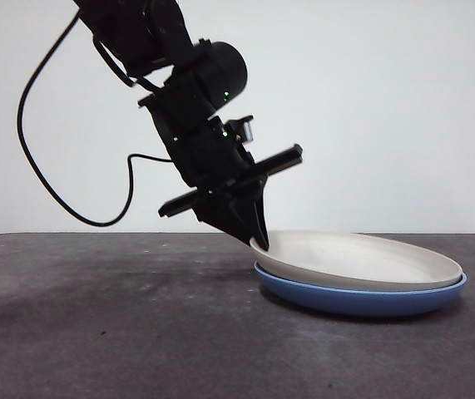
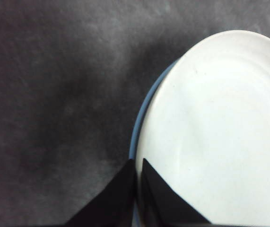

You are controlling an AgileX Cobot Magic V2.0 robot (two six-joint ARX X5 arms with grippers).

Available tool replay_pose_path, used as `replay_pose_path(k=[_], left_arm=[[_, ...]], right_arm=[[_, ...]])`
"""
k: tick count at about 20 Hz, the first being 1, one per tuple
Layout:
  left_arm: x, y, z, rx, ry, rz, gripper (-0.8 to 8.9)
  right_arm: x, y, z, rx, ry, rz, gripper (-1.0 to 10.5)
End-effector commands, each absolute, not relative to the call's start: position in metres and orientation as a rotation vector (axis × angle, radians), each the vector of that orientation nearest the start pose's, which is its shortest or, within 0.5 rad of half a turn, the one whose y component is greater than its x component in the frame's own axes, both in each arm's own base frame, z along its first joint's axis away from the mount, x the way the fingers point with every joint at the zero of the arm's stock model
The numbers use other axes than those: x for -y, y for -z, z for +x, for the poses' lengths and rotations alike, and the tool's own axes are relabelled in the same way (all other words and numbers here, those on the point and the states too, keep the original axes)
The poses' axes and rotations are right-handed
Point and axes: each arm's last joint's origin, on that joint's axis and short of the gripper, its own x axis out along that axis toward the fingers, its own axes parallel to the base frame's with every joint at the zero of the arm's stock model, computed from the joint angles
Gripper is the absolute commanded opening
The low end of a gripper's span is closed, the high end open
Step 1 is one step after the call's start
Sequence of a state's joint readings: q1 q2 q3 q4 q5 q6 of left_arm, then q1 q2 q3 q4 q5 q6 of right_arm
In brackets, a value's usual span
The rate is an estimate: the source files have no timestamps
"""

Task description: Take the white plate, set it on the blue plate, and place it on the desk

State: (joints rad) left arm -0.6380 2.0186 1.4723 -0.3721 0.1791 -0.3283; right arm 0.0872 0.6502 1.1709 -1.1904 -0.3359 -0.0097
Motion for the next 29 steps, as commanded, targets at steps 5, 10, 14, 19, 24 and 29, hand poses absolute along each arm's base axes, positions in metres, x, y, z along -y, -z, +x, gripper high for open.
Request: replay_pose_path(k=[5,10,14,19,24,29], left_arm=[[0.275,-0.186,0.346,-1.002,0.595,-0.061,0.75],[0.276,-0.187,0.345,-1.003,0.606,-0.059,3.81],[0.276,-0.202,0.345,-1.023,0.614,-0.023,3.82],[0.259,-0.263,0.330,-0.912,0.655,-0.008,3.82],[0.212,-0.350,0.288,-0.763,0.681,0.013,3.80],[0.161,-0.404,0.233,-0.638,0.685,0.020,3.78]], right_arm=[[-0.015,-0.384,0.065,-0.648,-0.407,0.079,4.3],[-0.015,-0.384,0.065,-0.648,-0.407,0.079,4.3],[-0.015,-0.384,0.065,-0.648,-0.407,0.079,4.3],[-0.015,-0.384,0.066,-0.649,-0.407,0.079,4.3],[-0.015,-0.383,0.066,-0.651,-0.407,0.079,4.3],[-0.016,-0.376,0.069,-0.683,-0.406,0.083,4.3]])
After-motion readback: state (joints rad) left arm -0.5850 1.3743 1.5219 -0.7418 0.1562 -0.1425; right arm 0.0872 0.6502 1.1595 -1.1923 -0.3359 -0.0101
